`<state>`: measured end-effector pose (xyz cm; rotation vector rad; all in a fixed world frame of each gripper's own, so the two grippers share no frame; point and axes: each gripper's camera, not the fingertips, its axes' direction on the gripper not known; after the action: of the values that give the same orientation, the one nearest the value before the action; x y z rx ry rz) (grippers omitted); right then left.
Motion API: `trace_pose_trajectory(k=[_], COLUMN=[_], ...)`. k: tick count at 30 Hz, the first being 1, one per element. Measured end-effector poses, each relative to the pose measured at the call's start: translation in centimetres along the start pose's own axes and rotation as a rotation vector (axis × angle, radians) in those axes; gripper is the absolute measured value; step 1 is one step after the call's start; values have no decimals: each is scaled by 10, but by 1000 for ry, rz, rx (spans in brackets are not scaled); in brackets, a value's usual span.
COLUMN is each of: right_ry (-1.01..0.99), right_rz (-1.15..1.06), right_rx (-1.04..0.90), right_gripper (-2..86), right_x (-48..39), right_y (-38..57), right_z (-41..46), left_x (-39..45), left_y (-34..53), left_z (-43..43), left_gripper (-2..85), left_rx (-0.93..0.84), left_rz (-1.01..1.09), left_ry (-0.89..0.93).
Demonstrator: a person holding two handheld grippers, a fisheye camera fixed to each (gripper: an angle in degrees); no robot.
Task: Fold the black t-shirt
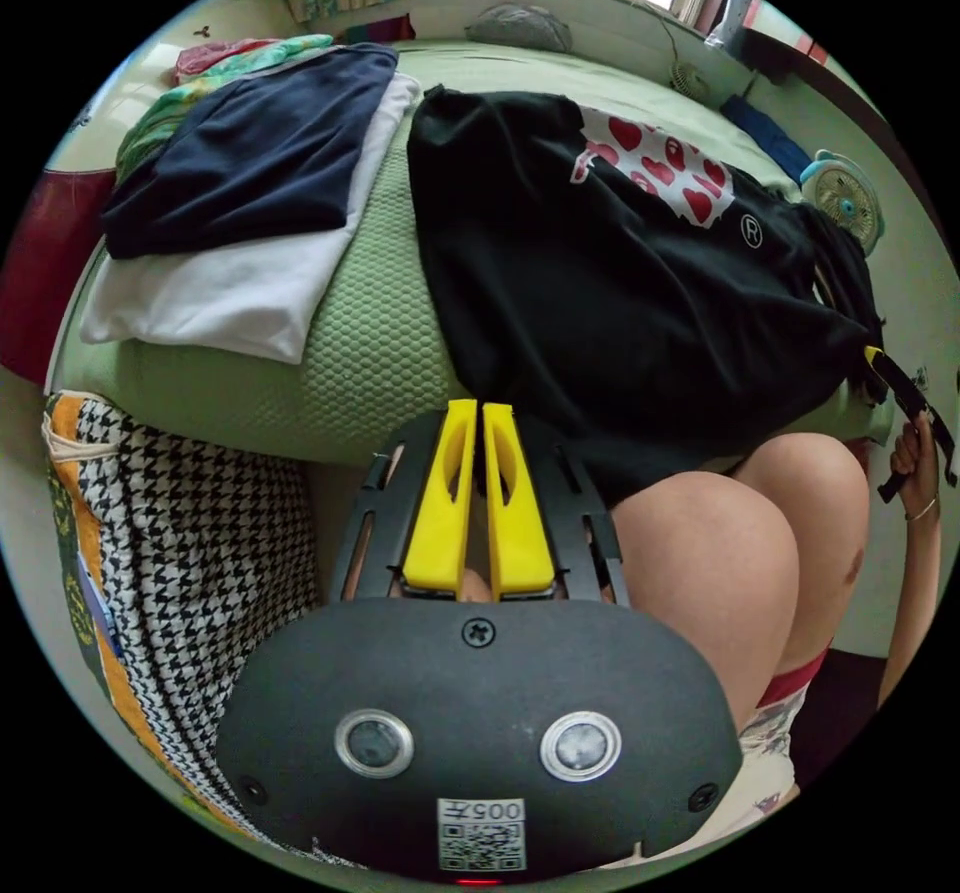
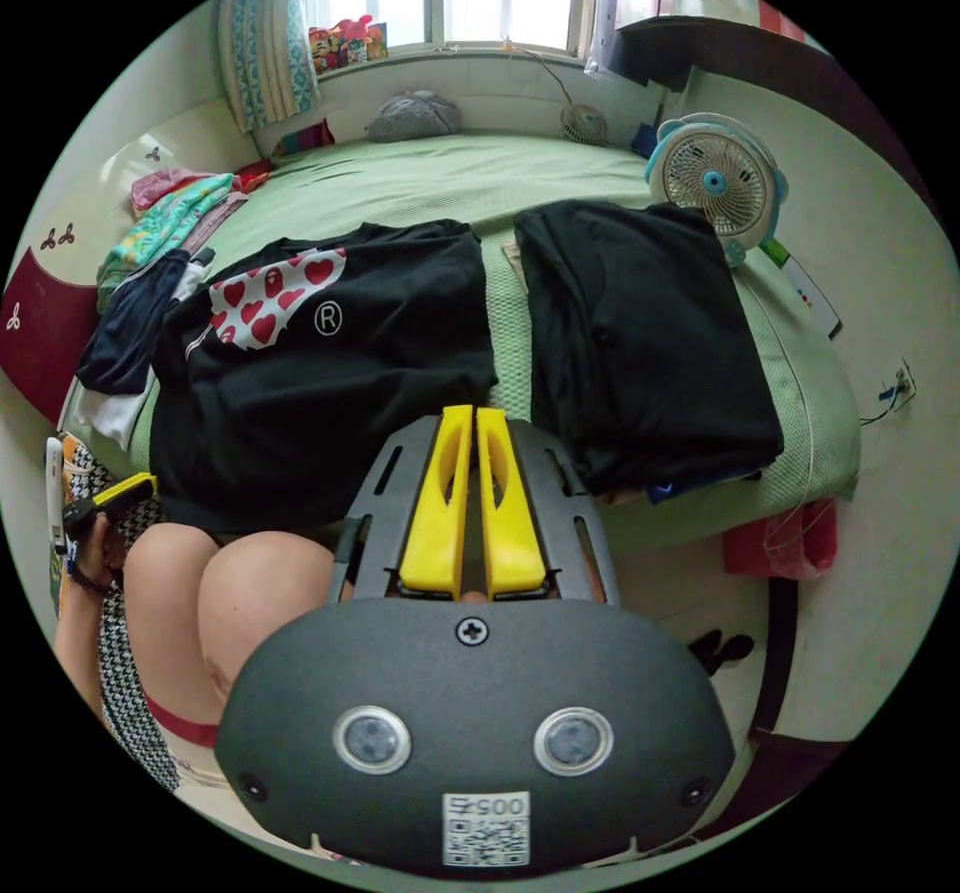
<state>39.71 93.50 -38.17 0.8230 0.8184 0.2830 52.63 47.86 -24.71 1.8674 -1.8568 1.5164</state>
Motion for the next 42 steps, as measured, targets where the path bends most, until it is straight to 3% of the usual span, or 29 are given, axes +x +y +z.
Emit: trace_pose_trajectory(k=[7,15,31,42], right_ry=[-10,1,-23,-114], right_rz=[-5,22,-31,11], right_rx=[28,14,108,82], right_gripper=[-16,-16,-16,-15], right_x=[6,10,31,54], right_y=[10,32,126,193], right_z=[-20,-32,-210,-265], left_x=[2,21,67,84], left_y=[9,30,223,309], left_z=[-62,-96,-297,-348], left_gripper=[9,6,3,4], left_rx=[115,115,265,223], left_rz=[-16,-35,52,10], left_ry=[-54,-65,24,43])
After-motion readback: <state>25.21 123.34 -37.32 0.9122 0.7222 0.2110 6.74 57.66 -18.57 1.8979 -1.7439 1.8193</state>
